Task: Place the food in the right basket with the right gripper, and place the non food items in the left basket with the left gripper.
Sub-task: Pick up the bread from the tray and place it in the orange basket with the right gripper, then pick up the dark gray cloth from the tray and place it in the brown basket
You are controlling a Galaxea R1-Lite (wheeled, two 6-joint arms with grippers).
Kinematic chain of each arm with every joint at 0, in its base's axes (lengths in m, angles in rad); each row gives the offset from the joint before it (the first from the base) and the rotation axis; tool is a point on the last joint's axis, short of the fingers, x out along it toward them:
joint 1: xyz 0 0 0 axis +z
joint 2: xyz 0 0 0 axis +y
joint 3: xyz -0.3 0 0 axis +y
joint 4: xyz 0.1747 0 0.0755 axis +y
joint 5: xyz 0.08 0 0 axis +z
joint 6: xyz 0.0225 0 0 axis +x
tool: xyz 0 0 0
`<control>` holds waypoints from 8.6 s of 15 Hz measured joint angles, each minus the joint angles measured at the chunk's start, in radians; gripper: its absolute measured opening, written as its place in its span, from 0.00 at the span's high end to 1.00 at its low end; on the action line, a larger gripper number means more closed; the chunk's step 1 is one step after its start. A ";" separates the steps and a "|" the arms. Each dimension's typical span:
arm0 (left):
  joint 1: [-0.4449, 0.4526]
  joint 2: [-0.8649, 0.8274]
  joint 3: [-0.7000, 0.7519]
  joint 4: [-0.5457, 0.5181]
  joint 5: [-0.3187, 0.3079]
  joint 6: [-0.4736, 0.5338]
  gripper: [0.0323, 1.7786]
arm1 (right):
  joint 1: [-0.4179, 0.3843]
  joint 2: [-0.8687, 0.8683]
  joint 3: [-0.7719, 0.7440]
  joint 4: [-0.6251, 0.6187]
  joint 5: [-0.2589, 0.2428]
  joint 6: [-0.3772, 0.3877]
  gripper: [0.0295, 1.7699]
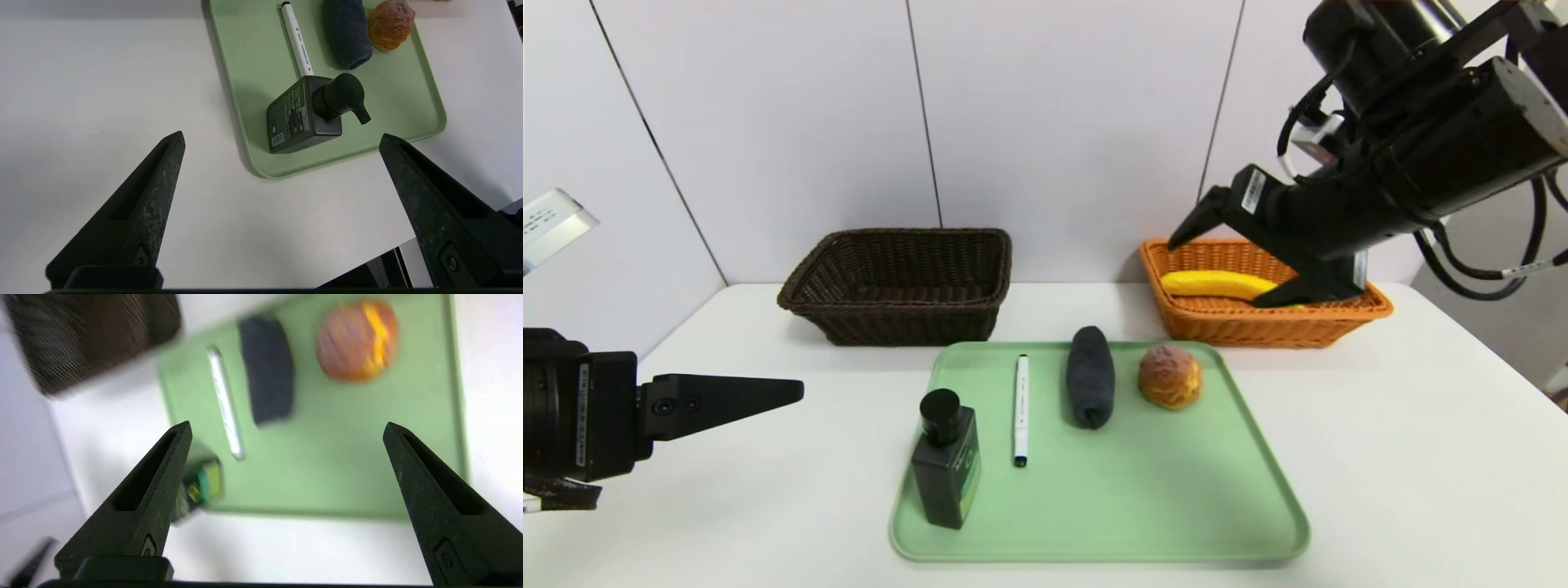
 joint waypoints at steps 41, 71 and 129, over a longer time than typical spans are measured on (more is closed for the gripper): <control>0.000 -0.127 0.071 0.013 -0.005 0.008 0.05 | 0.023 0.446 -0.003 -0.097 -0.313 -0.067 0.32; -0.002 -0.088 0.070 0.014 -0.008 0.008 0.05 | -0.389 0.380 0.002 -0.550 -0.291 -0.240 0.56; -0.016 -0.108 0.100 0.028 -0.009 0.011 0.05 | 0.199 0.470 -0.008 -0.264 -0.301 -0.242 0.88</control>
